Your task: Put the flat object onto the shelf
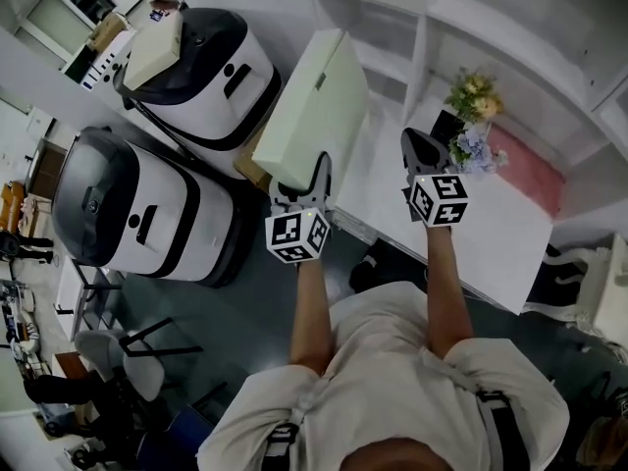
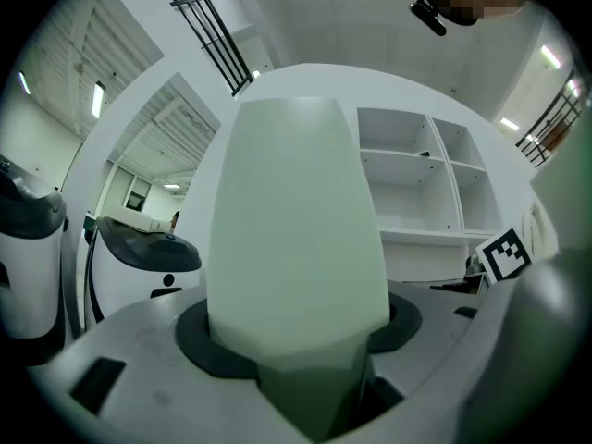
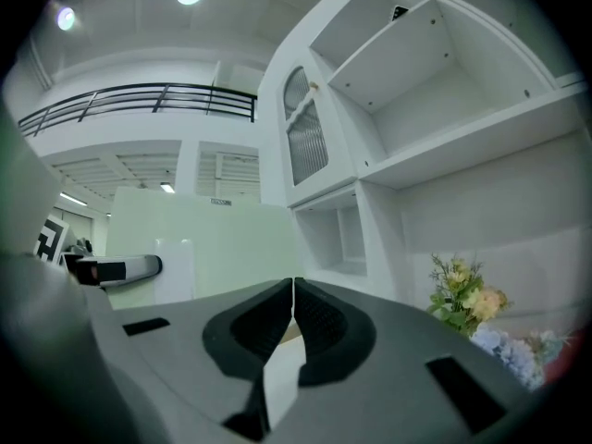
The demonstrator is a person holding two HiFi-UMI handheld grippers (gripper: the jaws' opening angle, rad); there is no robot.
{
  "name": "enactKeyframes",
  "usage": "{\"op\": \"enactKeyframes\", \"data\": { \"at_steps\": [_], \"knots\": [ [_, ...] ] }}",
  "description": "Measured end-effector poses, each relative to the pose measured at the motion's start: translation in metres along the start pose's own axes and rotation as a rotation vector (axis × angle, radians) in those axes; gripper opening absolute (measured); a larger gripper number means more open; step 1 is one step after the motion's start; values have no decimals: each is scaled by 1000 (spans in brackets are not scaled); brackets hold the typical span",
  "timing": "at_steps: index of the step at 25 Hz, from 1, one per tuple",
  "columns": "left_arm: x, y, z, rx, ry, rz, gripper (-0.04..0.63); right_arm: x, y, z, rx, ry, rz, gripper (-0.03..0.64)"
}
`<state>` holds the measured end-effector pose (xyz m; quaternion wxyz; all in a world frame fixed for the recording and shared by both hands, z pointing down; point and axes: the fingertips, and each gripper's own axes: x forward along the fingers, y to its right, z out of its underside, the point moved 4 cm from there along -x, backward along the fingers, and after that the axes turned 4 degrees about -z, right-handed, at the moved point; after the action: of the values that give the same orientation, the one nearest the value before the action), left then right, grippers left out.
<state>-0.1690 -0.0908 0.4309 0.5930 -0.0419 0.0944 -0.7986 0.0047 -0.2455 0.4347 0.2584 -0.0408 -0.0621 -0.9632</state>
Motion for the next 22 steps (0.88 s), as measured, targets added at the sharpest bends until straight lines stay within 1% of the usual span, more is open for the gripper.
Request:
{"op": "enactKeyframes", "data": {
  "at_steps": [4,7,11,14,19,22],
  "knots": [
    [21,-4,2,-1,-21,20,275,15,10,-5,11,9,21,69],
    [37,-6,-1,-6,-16,41,276,25,16,-6,22,17,34,69],
    [59,-11,-3,-52,1,81,275,37,22,-4,24,17,55,69],
    [74,-18,0,-101,3,87,275,43,28,-6,11,13,66,69],
    [100,-16,2,-136,-2,111,275,46,53,-14,21,37,119,69],
    [111,-17,2,-145,-11,127,275,50,65,-14,34,42,144,69]
  ]
}}
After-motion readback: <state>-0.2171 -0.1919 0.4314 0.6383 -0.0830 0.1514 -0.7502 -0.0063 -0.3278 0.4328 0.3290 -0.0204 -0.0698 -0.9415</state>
